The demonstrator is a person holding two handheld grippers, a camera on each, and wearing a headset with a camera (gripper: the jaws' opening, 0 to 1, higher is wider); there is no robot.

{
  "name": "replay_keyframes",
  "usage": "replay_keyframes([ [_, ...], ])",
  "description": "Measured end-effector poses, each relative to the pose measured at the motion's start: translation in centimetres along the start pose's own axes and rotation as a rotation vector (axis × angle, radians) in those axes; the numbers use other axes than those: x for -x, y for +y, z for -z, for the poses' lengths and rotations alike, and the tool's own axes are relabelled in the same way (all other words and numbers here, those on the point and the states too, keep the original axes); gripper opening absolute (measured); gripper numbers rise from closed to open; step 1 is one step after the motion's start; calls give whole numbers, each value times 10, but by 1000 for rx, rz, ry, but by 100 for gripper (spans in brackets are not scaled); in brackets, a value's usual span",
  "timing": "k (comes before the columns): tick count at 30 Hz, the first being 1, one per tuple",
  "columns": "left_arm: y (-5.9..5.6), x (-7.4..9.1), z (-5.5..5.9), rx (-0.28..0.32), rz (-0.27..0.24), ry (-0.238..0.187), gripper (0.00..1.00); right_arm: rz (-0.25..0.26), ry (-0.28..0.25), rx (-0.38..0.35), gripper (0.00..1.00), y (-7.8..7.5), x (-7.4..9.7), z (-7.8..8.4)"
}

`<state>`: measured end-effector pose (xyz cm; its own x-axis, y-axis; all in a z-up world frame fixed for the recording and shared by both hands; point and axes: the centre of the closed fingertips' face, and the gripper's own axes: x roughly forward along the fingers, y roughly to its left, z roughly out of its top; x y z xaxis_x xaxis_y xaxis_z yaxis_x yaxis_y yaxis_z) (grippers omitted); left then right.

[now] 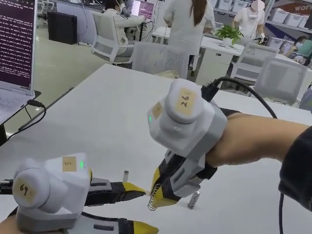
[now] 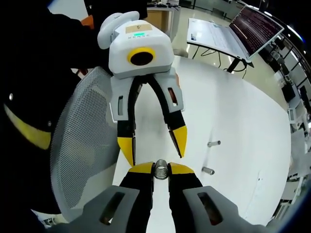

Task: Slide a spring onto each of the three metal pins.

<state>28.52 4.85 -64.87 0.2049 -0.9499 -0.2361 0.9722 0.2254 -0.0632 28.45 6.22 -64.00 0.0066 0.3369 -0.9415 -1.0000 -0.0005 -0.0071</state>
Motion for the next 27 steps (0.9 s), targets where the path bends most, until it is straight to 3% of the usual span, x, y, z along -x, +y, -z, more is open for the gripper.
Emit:
replay_keyframes([
  [4,1,1,3,11,-5,6,50,-3,4,-1,8,-1,-1,1],
  [13,8,6,5,50,-52,-4,79,0,5,3,8,-6,-2,0],
  [19,16,12,13,50,-99,3,86,2,4,3,8,-9,-3,-2],
  [27,26,25,25,39,-141,19,87,0,5,1,8,-15,-6,-4],
])
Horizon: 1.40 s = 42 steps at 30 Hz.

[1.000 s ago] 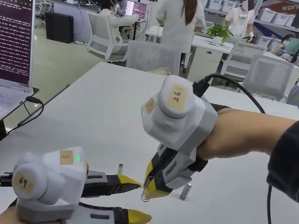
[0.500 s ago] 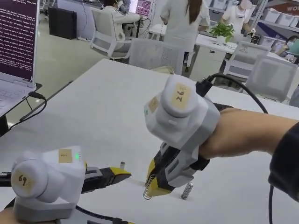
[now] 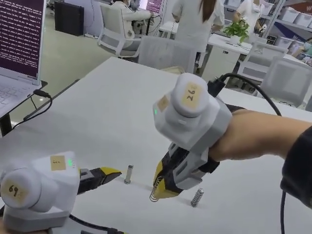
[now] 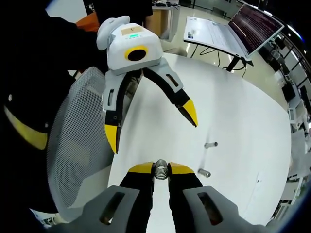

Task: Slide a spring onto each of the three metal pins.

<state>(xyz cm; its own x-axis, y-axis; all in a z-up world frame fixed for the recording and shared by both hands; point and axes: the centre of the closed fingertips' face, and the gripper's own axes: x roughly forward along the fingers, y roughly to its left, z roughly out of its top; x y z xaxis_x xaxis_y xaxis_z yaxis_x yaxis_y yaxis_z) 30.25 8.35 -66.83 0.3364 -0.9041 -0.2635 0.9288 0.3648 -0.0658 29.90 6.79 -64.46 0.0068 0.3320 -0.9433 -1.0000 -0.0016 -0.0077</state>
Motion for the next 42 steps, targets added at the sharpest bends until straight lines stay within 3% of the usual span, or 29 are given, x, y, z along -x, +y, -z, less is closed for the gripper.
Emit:
replay_keyframes([
  [12,23,21,17,-50,-79,44,86,2,-4,-14,8,-20,-5,-6],
  [18,32,28,21,-53,-108,44,86,8,4,-21,8,-34,-9,-6],
  [42,39,27,35,-61,-130,86,84,61,8,-32,8,-99,-29,-8],
])
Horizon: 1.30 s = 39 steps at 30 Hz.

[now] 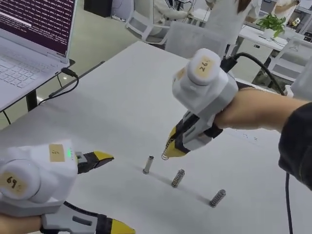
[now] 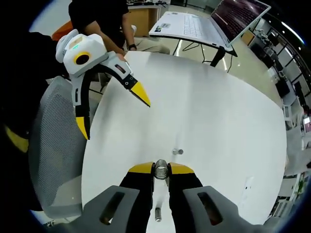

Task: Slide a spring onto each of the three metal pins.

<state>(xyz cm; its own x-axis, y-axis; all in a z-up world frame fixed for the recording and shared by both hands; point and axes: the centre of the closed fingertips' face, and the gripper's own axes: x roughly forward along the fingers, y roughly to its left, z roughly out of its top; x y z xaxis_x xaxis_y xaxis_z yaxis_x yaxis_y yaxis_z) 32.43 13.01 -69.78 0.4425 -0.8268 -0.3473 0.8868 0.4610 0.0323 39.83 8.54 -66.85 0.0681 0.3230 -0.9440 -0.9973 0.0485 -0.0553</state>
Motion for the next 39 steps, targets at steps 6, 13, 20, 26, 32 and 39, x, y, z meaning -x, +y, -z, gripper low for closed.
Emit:
replay_keyframes([
  [6,1,-1,3,3,-3,9,84,5,-2,-10,8,-11,-12,0],
  [13,0,-4,6,9,0,20,83,8,-19,-17,8,-24,-27,-4],
  [20,-1,-6,10,17,6,27,83,6,-6,-14,8,-27,-40,-2],
  [26,-1,-6,12,22,9,35,82,0,0,-17,8,-30,-47,1],
  [32,1,-7,13,26,9,37,81,-7,0,-18,8,-33,-52,1],
  [39,1,-8,16,34,12,40,80,-15,4,-21,8,-35,-59,3],
])
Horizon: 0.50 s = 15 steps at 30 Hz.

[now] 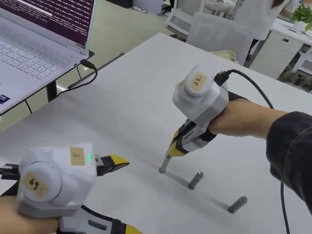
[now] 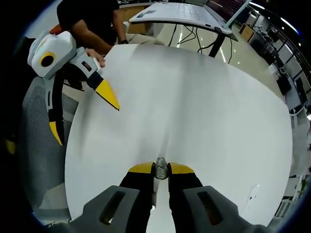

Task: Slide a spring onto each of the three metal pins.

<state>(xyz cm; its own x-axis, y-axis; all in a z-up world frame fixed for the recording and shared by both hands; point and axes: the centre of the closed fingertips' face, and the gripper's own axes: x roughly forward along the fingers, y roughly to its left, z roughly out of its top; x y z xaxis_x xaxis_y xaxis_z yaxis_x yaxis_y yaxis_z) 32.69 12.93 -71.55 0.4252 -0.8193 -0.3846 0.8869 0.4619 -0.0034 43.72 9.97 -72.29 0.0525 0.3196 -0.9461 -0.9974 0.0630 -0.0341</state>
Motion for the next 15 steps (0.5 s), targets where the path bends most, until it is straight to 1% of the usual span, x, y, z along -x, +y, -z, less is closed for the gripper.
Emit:
replay_keyframes([
  [6,0,0,2,4,2,3,80,1,5,0,8,-2,-3,2],
  [15,0,1,5,12,1,7,79,-16,1,-15,8,0,-13,5],
])
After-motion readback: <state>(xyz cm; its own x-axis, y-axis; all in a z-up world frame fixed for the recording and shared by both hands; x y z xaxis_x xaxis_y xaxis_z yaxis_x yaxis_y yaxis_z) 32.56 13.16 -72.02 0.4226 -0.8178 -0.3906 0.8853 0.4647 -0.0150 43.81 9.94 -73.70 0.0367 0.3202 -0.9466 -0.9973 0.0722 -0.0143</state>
